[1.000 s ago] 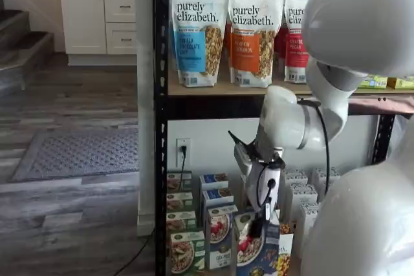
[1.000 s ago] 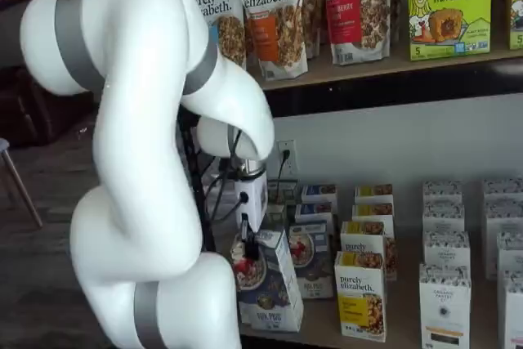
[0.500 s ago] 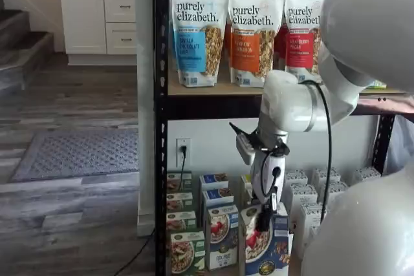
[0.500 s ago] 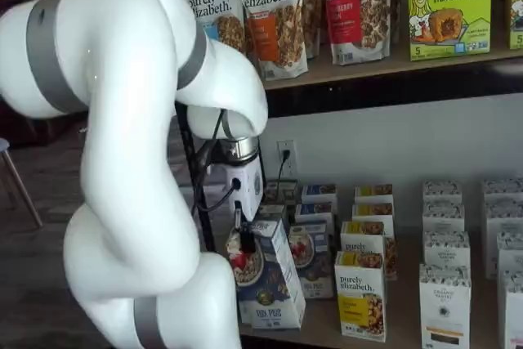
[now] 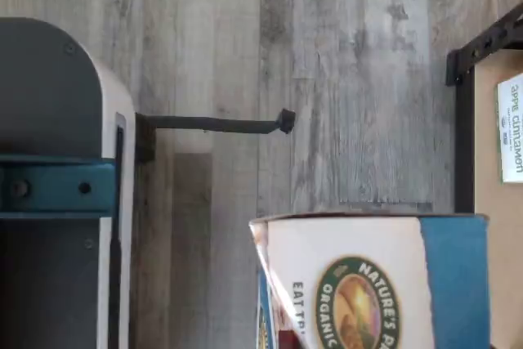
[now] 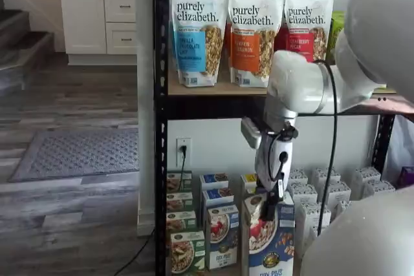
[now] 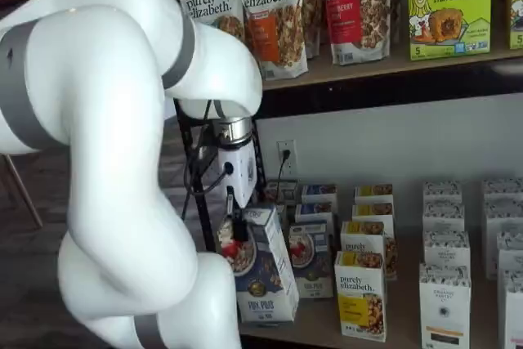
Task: Pick up the blue and white box that is on the bottom shelf, the second box from the left
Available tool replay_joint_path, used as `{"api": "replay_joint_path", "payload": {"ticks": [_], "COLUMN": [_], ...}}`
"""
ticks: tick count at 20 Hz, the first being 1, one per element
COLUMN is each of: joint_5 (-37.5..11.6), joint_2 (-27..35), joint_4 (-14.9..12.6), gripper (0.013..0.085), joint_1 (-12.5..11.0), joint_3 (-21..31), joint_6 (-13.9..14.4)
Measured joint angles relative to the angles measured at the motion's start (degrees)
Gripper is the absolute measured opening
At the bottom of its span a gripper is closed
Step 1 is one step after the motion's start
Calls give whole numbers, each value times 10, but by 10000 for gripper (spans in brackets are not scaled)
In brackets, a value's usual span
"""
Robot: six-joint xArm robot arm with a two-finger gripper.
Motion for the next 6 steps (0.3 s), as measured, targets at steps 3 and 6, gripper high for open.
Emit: {"api": "replay_joint_path", "payload": {"ticks": [3,6], "joint_5": [25,47], "joint_2": [-18,-31], "joint_4": [-1,5], "gripper": [410,410], "joint_1": [-1,-4], "joint_3": [-4,-10], "joint_6": [1,-2]}}
